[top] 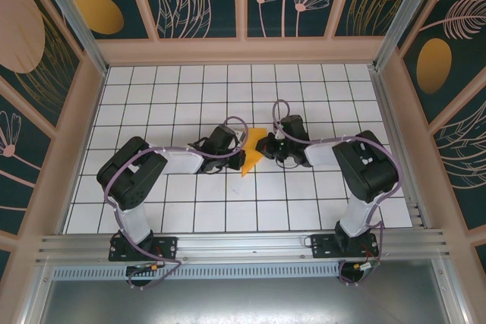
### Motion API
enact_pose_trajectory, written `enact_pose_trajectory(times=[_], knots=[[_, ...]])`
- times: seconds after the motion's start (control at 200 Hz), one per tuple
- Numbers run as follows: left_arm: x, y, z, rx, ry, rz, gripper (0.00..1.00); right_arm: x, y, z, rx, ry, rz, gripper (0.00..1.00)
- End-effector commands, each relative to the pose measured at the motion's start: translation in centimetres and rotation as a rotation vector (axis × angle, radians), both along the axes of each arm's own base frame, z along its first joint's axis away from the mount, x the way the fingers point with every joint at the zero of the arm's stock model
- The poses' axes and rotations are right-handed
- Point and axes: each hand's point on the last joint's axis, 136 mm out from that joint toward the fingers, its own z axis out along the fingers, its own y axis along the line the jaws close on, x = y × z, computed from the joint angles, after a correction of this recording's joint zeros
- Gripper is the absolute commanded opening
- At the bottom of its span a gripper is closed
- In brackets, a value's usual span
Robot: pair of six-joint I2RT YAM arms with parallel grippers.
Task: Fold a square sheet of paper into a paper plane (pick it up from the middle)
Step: Third fold the triangle at the center of the table.
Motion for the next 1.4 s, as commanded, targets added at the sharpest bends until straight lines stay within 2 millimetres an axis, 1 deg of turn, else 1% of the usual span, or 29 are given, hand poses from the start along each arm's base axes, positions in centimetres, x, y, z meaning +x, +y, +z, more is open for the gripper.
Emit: enact_pose_trajectory(times=[0.0,0.135,0.215,0.31,0.385,0.435,0.49,0.54,0.59,0.646,0.686,0.721,0.771,0.786,0.796,0.826,0.901,1.031,1.126,1.211,1.271,1.306,1.316,1.331,1.396], knots=[[-1.3,1.2,-2.5,0.086,0.067,-0.017,0.00,-0.5,0.9,0.0,0.037,-0.007,0.022,0.06],[-1.1,1.3,-2.4,0.094,0.061,-0.016,0.00,-0.8,0.8,1.1,0.042,-0.036,0.030,0.06],[-0.9,1.2,-2.2,0.094,0.056,-0.018,0.00,-1.4,0.8,1.2,0.047,-0.035,0.049,0.06],[-0.8,1.0,-2.1,0.093,0.052,-0.020,0.00,-1.9,0.6,0.3,0.031,-0.011,0.051,0.06],[-0.8,0.9,-2.1,0.090,0.052,-0.023,0.00,-2.1,0.7,-0.2,0.033,0.004,0.059,0.06],[-0.6,0.8,-1.8,0.084,0.046,-0.025,0.00,-1.9,0.9,-0.6,0.028,0.009,0.059,0.06],[-0.4,0.6,-1.5,0.079,0.039,-0.023,0.00,-1.7,0.6,-1.3,0.004,0.023,0.041,0.06],[-0.2,0.6,-0.9,0.074,0.030,-0.013,0.04,-1.6,0.3,-1.8,-0.010,0.030,0.022,0.06],[0.1,0.5,0.1,0.057,0.013,-0.004,0.14,-1.5,0.2,-2.1,-0.012,0.041,0.007,0.06],[0.3,0.5,1.1,0.043,-0.005,0.010,0.16,-1.5,0.3,-2.3,-0.005,0.048,-0.004,0.06],[0.6,0.7,1.9,0.041,-0.023,0.030,0.19,-1.4,0.2,-2.4,-0.005,0.051,-0.016,0.06],[0.7,0.9,2.6,0.041,-0.035,0.044,0.27,-1.4,0.2,-2.5,-0.004,0.054,-0.023,0.06],[0.9,1.3,3.3,0.034,-0.049,0.070,0.35,-1.4,0.1,-2.5,-0.003,0.057,-0.036,0.05],[0.8,1.3,3.3,0.035,-0.047,0.074,0.36,-1.3,0.0,-2.5,-0.004,0.058,-0.042,0.06],[0.9,1.3,4.2,0.017,-0.062,0.080,0.36,-1.3,0.0,-2.5,-0.004,0.058,-0.046,0.06],[0.7,1.2,4.8,-0.008,-0.063,0.087,0.37,-1.3,0.0,-2.5,0.000,0.059,-0.055,0.06],[-0.2,0.6,5.9,-0.086,-0.049,0.062,0.36,-1.2,-0.2,-2.4,0.001,0.066,-0.077,0.06],[-2.7,-1.3,6.6,-0.238,0.043,-0.027,0.16,-1.1,-0.3,-2.5,-0.004,0.067,-0.081,0.06],[-4.2,-2.6,6.4,-0.323,0.118,-0.085,0.10,-1.1,-0.3,-2.6,-0.009,0.070,-0.079,0.06],[-4.4,-3.2,6.1,-0.356,0.148,-0.103,0.08,-1.2,-0.3,-2.7,-0.013,0.074,-0.077,0.06],[-4.2,-3.3,5.4,-0.343,0.156,-0.091,0.07,-1.2,-0.3,-2.7,-0.015,0.075,-0.076,0.06],[-3.8,-3.2,5.4,-0.339,0.149,-0.082,0.07,-1.2,-0.3,-2.8,-0.017,0.075,-0.075,0.06],[-3.9,-3.2,4.6,-0.324,0.163,-0.078,0.07,-1.2,-0.3,-2.8,-0.018,0.075,-0.075,0.06],[-3.8,-3.2,4.1,-0.312,0.169,-0.073,0.07,-1.2,-0.3,-2.8,-0.018,0.076,-0.075,0.06],[-3.5,-3.2,3.2,-0.293,0.185,-0.064,0.07,-1.3,-0.4,-2.9,-0.022,0.080,-0.073,0.06]])
